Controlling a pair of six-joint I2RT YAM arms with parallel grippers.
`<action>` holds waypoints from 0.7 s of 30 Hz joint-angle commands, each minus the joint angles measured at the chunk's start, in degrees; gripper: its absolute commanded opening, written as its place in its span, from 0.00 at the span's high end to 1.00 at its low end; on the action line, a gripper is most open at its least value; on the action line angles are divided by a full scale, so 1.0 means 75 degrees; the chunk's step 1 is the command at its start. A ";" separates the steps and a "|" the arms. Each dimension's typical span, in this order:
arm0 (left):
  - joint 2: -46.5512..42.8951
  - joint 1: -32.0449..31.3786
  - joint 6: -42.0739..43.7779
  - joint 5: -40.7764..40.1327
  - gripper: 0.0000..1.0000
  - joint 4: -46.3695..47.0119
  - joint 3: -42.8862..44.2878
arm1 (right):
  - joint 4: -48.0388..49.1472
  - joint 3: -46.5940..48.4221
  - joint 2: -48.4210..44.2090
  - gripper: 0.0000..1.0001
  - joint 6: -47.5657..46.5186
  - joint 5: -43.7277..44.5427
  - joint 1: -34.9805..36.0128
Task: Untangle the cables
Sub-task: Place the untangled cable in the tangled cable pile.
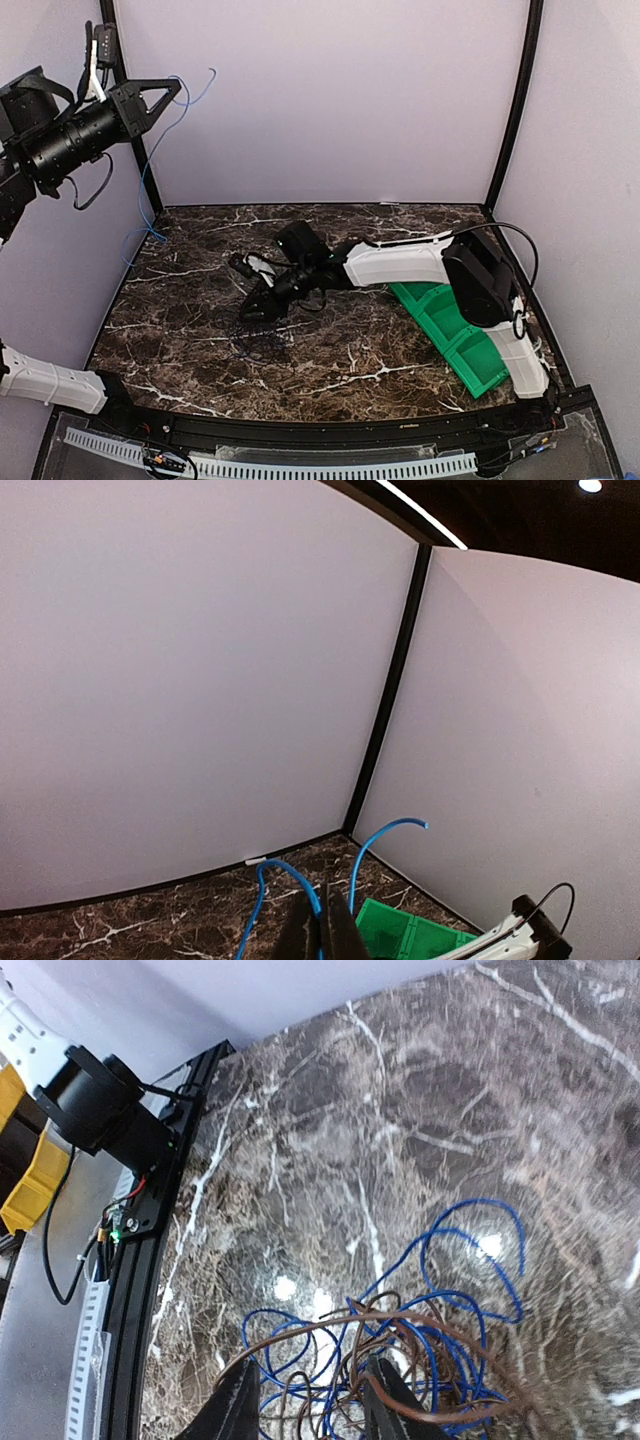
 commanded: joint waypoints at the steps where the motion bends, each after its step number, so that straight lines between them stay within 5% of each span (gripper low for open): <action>1: -0.0650 -0.0017 -0.0144 -0.0817 1.00 -0.0184 -0.0539 | -0.0631 0.0293 -0.1004 0.61 -0.0956 0.0866 -0.0043; 16: -0.0723 -0.0016 -0.0129 -0.0653 1.00 0.0394 -0.1806 | -0.2783 -0.0999 -0.2647 0.56 -0.3437 0.2889 -0.0150; 21: -0.0475 -0.0017 -0.0043 -0.0529 1.00 0.0540 -0.1780 | -0.2283 -0.2466 -0.3754 0.55 -0.3512 0.2913 -0.0407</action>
